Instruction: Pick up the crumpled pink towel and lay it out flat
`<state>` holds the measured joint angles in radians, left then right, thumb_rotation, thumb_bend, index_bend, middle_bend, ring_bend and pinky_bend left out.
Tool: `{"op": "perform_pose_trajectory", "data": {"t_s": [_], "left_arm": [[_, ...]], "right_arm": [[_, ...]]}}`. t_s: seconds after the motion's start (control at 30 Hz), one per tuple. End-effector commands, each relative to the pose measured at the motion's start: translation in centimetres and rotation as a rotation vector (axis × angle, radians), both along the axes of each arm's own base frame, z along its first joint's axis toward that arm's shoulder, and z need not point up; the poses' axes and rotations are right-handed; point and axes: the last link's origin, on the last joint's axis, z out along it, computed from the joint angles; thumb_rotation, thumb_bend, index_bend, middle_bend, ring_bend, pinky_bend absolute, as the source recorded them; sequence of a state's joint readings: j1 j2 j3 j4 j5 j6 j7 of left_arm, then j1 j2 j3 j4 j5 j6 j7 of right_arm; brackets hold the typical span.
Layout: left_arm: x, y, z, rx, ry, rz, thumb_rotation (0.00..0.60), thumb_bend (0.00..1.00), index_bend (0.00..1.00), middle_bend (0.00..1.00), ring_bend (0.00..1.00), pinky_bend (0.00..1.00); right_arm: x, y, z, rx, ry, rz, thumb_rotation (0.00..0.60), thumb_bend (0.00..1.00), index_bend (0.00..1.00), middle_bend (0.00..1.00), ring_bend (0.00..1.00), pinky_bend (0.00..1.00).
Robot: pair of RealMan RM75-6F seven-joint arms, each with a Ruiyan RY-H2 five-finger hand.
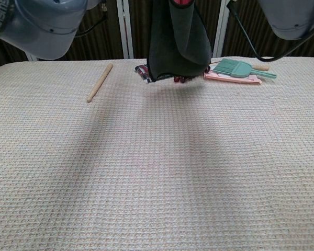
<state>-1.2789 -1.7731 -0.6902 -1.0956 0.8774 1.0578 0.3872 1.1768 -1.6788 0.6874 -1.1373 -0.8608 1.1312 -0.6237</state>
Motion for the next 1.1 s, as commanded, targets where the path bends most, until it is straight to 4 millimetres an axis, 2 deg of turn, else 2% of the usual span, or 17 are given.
{"op": "perform_pose_trajectory", "data": {"t_s": [0.03, 0.2, 0.33, 0.5, 0.73, 0.83, 1.1], "left_arm": [[1.2, 0.1, -0.7, -0.016, -0.038, -0.028, 0.6, 0.53, 0.61, 0.11, 0.0, 0.0], [-1.3, -1.3, -2.4, -0.06, -0.023, -0.019, 0.6, 0.53, 0.61, 0.11, 0.0, 0.0], [-4.1, -3.4, -3.4, -0.098, 0.001, -0.011, 0.6, 0.53, 0.61, 0.11, 0.0, 0.0], [-6.1, -5.4, -3.8, -0.127, 0.033, -0.013, 0.6, 0.53, 0.61, 0.11, 0.0, 0.0], [-7.5, -8.3, -3.5, -0.162, 0.008, -0.023, 0.6, 0.53, 0.61, 0.11, 0.0, 0.0], [-8.7, -9.9, -3.0, -0.17, 0.016, -0.031, 0.6, 0.53, 0.61, 0.11, 0.0, 0.0], [-10.8, -11.7, -2.2, -0.185, 0.019, -0.011, 0.6, 0.53, 0.62, 0.11, 0.0, 0.0]], "right_arm": [[-0.3, 0.2, -0.5, -0.001, 0.011, -0.001, 0.6, 0.56, 0.63, 0.18, 0.02, 0.0], [-2.7, 2.0, -1.3, 0.029, 0.036, -0.045, 0.6, 0.56, 0.63, 0.18, 0.02, 0.0], [-4.7, 4.7, -1.7, 0.052, 0.078, -0.067, 0.6, 0.56, 0.63, 0.18, 0.02, 0.0], [-6.2, 7.4, -1.9, 0.076, 0.102, -0.081, 0.6, 0.56, 0.63, 0.18, 0.02, 0.0], [-7.4, 10.2, -2.0, 0.103, 0.119, -0.097, 0.6, 0.56, 0.63, 0.18, 0.02, 0.0], [-8.4, 11.4, -1.9, 0.109, 0.138, -0.113, 0.6, 0.56, 0.63, 0.18, 0.02, 0.0], [-10.8, 12.7, -1.4, 0.096, 0.16, -0.16, 0.6, 0.56, 0.63, 0.18, 0.02, 0.0]]}}
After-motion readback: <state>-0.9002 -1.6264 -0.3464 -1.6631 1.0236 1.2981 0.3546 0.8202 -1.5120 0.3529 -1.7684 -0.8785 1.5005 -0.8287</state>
